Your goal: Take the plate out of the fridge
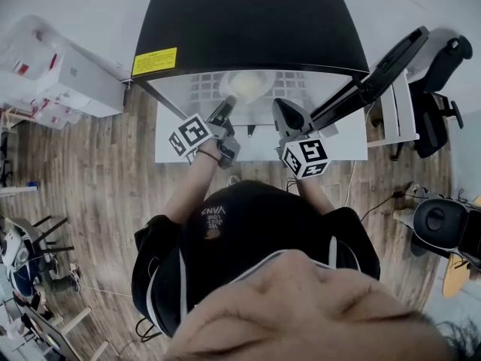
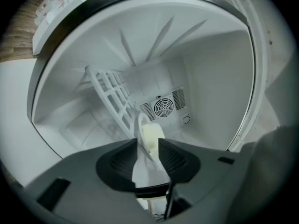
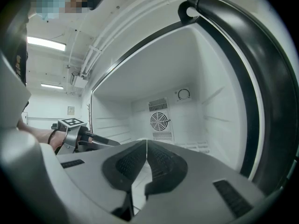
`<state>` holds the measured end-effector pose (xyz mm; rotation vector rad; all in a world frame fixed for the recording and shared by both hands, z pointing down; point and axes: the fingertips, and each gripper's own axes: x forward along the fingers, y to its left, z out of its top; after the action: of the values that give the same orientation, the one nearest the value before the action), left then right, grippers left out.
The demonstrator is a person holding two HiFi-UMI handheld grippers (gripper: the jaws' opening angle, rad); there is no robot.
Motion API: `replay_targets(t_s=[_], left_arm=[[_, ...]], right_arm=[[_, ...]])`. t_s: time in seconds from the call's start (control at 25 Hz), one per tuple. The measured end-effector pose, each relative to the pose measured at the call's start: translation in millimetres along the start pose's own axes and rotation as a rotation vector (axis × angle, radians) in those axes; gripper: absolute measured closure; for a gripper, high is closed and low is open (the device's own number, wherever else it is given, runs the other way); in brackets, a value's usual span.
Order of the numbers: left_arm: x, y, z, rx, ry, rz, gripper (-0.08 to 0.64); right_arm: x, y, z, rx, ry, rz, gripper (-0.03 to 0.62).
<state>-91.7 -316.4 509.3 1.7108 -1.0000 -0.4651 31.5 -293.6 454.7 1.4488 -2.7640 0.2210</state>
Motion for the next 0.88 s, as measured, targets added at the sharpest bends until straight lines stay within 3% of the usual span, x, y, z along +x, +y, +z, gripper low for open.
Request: replay_targets(t_s=[0.28,0.88], left_arm=[[-1.0,7.2,0.6,-0.035,-0.029,0.038,0.469],[-1.2,6.1,1.5,-0.163,-0.051,-0.007,0.515]], right_arm=[[-1.5,0.4,-1.9,0.004,0.003,-0.005,0.58],[-3.5,-1.3,-3.5,0.008,0.006,-0.011,0.58]])
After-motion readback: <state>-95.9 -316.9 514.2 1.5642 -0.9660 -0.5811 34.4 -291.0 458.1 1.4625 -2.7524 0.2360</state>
